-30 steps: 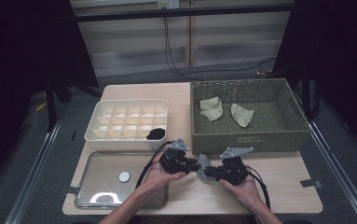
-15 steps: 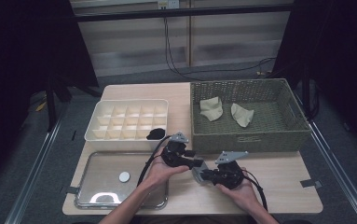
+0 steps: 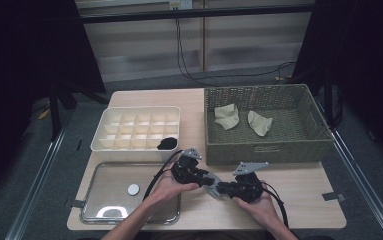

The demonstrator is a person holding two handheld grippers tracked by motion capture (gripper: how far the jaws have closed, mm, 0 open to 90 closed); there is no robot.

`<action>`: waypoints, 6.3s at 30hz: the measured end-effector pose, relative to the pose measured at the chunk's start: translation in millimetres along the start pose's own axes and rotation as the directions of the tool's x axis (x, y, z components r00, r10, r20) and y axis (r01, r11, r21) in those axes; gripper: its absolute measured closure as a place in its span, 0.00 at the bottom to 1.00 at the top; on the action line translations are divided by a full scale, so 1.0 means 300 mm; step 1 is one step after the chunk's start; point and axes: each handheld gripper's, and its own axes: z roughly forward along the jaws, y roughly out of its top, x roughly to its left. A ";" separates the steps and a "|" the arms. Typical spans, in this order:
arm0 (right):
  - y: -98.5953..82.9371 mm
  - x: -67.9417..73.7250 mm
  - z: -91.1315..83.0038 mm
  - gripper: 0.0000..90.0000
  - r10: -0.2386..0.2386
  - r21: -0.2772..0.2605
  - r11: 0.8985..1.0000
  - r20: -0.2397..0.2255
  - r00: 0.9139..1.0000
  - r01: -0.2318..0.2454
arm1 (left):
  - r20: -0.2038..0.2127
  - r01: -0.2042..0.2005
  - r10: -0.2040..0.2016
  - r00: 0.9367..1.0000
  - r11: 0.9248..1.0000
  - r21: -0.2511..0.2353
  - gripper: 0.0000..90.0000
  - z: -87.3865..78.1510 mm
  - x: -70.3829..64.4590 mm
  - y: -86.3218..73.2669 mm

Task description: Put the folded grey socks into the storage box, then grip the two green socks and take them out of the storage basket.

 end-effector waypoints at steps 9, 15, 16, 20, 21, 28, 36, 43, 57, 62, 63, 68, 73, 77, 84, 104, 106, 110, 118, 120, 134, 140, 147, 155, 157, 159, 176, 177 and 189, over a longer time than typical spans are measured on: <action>0.001 0.004 -0.019 0.81 0.029 0.013 1.000 0.018 0.999 -0.029 | -0.033 -0.018 0.018 0.999 1.000 0.011 0.63 -0.007 -0.019 -0.011; -0.015 0.001 -0.033 0.81 0.063 0.032 0.997 0.031 0.998 -0.064 | -0.030 -0.017 0.017 0.999 1.000 0.014 0.61 -0.007 -0.019 -0.014; -0.016 0.001 -0.032 0.81 0.068 0.032 0.997 0.030 0.997 -0.069 | -0.035 -0.020 0.020 0.999 1.000 0.002 0.60 -0.005 -0.024 -0.016; -0.019 0.001 -0.029 0.83 0.073 0.052 0.996 0.021 0.997 -0.074 | -0.028 0.004 -0.003 1.000 1.000 0.023 0.54 -0.007 -0.027 -0.018; -0.019 0.002 -0.029 0.83 0.072 0.054 0.996 0.022 0.997 -0.073 | -0.027 0.012 -0.012 1.000 1.000 0.025 0.53 -0.007 -0.026 -0.020; -0.022 0.008 -0.027 0.83 0.063 0.064 0.996 0.030 0.998 -0.065 | 0.044 0.043 -0.044 0.998 0.998 0.035 0.50 -0.001 -0.019 -0.029; -0.022 0.014 -0.022 0.84 0.059 0.066 0.996 0.041 0.997 -0.061 | 0.098 0.038 -0.044 0.994 0.997 0.071 0.60 0.000 -0.035 -0.033; -0.020 0.006 -0.019 0.83 0.061 0.054 0.997 0.031 0.998 -0.062 | 0.088 0.027 -0.032 0.996 0.998 0.065 0.69 -0.005 -0.048 -0.034; -0.007 -0.027 -0.052 0.52 0.069 -0.021 0.997 0.041 0.997 -0.068 | 0.065 0.025 -0.028 0.998 0.999 0.048 0.73 -0.022 -0.038 -0.014; -0.001 -0.043 -0.058 0.39 0.084 -0.039 0.996 0.044 0.995 -0.083 | 0.041 0.027 -0.029 0.999 0.999 0.043 0.73 -0.046 -0.031 -0.016; 0.002 -0.047 -0.059 0.33 0.081 -0.043 0.996 0.041 0.996 -0.079 | 0.061 0.031 -0.033 0.998 0.999 0.040 0.73 -0.049 -0.029 -0.017; 0.006 -0.059 -0.076 0.22 0.088 -0.072 0.994 0.028 0.996 -0.086 | 0.052 0.033 -0.035 0.998 0.999 0.042 0.73 -0.064 -0.027 -0.016; 0.002 -0.073 -0.087 0.14 0.089 -0.076 0.993 0.014 0.996 -0.088 | 0.028 0.033 -0.035 0.999 0.998 0.051 0.73 -0.084 -0.022 -0.009; -0.004 -0.079 -0.096 0.10 0.083 -0.078 0.993 -0.008 0.997 -0.083 | 0.016 0.035 -0.036 0.999 0.998 0.044 0.73 -0.099 -0.023 -0.012; -0.014 -0.088 -0.104 0.07 0.077 -0.079 0.994 0.026 0.997 -0.075 | 0.000 0.021 -0.021 1.000 0.998 0.054 0.73 -0.146 -0.026 -0.001; -0.035 -0.120 -0.144 0.04 0.100 -0.116 0.989 0.088 0.991 -0.089 | -0.059 0.053 -0.050 0.997 0.998 0.044 0.73 -0.288 0.019 -0.005; -0.035 -0.116 -0.136 0.04 0.088 -0.105 0.991 0.082 0.993 -0.079 | -0.074 0.046 -0.043 0.996 0.998 0.039 0.73 -0.310 0.018 -0.005; -0.034 -0.112 -0.133 0.04 0.085 -0.103 0.992 0.081 0.993 -0.076 | -0.078 0.044 -0.041 0.996 0.998 0.036 0.73 -0.348 0.031 -0.005; -0.029 -0.120 -0.124 0.04 0.087 -0.100 0.992 0.085 0.993 -0.079 | -0.080 0.036 -0.032 0.996 0.998 0.052 0.73 -0.391 0.040 0.016; -0.028 -0.117 -0.123 0.04 0.081 -0.100 0.992 0.083 0.993 -0.073 | -0.081 0.036 -0.033 0.996 0.999 0.037 0.73 -0.397 0.040 0.022; -0.027 -0.119 -0.121 0.04 0.083 -0.099 0.992 0.087 0.993 -0.075 | -0.115 0.010 -0.001 0.993 0.997 0.076 0.73 -0.464 0.056 0.068; -0.026 -0.119 -0.120 0.04 0.083 -0.100 0.992 0.085 0.993 -0.074 | -0.130 0.009 0.001 0.992 0.997 0.076 0.73 -0.492 0.066 0.081; -0.023 -0.115 -0.116 0.04 0.068 -0.096 0.994 0.077 0.995 -0.061 | -0.151 0.014 0.000 0.989 0.996 0.087 0.73 -0.529 0.085 0.096; -0.023 -0.119 -0.117 0.04 0.070 -0.097 0.993 0.080 0.994 -0.062 | -0.183 0.028 -0.012 0.983 0.996 0.088 0.73 -0.571 0.112 0.108; -0.023 -0.119 -0.115 0.04 0.069 -0.097 0.993 0.083 0.994 -0.060 | -0.197 0.029 -0.009 0.980 0.995 0.098 0.73 -0.581 0.121 0.112; -0.023 -0.117 -0.116 0.04 0.067 -0.097 0.994 0.082 0.994 -0.059 | -0.209 0.036 -0.013 0.978 0.994 0.106 0.73 -0.589 0.132 0.114; -0.021 -0.116 -0.114 0.03 0.068 -0.093 0.994 0.082 0.994 -0.061 | -0.275 0.071 -0.028 0.961 0.987 0.147 0.73 -0.650 0.227 0.139; -0.021 -0.116 -0.114 0.03 0.069 -0.094 0.994 0.080 0.994 -0.061 | -0.278 0.071 -0.025 0.960 0.985 0.157 0.73 -0.654 0.238 0.141; -0.021 -0.119 -0.112 0.03 0.074 -0.094 0.993 0.076 0.994 -0.067 | -0.313 0.122 -0.064 0.948 0.978 0.170 0.73 -0.647 0.306 0.143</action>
